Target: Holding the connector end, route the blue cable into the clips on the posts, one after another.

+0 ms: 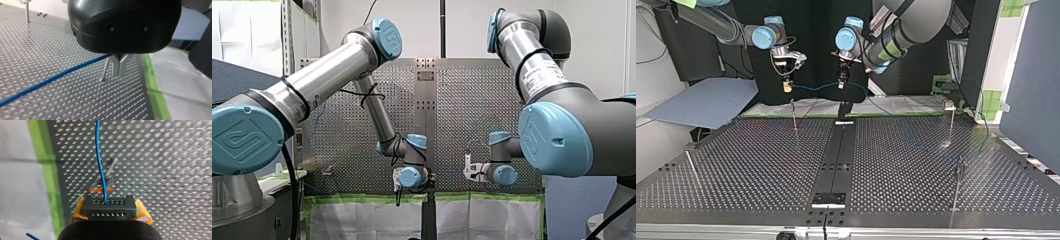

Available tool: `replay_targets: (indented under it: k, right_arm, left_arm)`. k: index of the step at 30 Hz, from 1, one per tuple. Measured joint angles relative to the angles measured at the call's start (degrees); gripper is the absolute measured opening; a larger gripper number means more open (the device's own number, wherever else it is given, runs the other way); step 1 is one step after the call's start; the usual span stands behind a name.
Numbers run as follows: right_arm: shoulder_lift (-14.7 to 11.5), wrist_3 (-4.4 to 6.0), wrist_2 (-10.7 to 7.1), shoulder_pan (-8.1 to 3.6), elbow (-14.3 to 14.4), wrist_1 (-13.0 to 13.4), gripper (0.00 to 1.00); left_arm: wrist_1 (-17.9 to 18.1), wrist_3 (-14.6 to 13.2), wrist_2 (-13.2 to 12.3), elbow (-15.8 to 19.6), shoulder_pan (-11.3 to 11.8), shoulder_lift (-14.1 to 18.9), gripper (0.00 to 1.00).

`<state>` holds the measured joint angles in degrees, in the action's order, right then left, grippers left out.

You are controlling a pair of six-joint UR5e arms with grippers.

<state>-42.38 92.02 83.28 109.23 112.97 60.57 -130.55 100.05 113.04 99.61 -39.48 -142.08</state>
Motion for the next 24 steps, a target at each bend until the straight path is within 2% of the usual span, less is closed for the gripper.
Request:
replay_targets:
  k: [3,7,10,16,24]
  right_arm:
    - [1.4,-0.48,-0.02,-0.44,0.0,0.4,0.0]
    - [2.0,-0.86,-0.11,-1.11,0.0,0.8,0.0]
    - [2.1,-0.93,-0.21,-1.63,0.0,1.1,0.0]
    - [2.2,-1.18,-0.65,-2.51,-0.1,2.0,0.0]
    - [2.2,0.03,-2.47,-2.76,-0.3,3.0,0.0]
  left_arm:
    - [-1.5,0.4,0.1,-1.7,-1.0,-1.7,0.0]
    - [-3.2,0.9,1.8,-4.4,-3.3,-3.5,0.0]
    - [-3.7,1.3,3.2,-6.3,-5.0,-3.8,0.0]
    - [-4.2,1.7,4.6,-10.0,-6.4,-3.9,0.0]
    - [-4.0,1.7,5.8,-13.7,-7.0,-4.3,0.0]
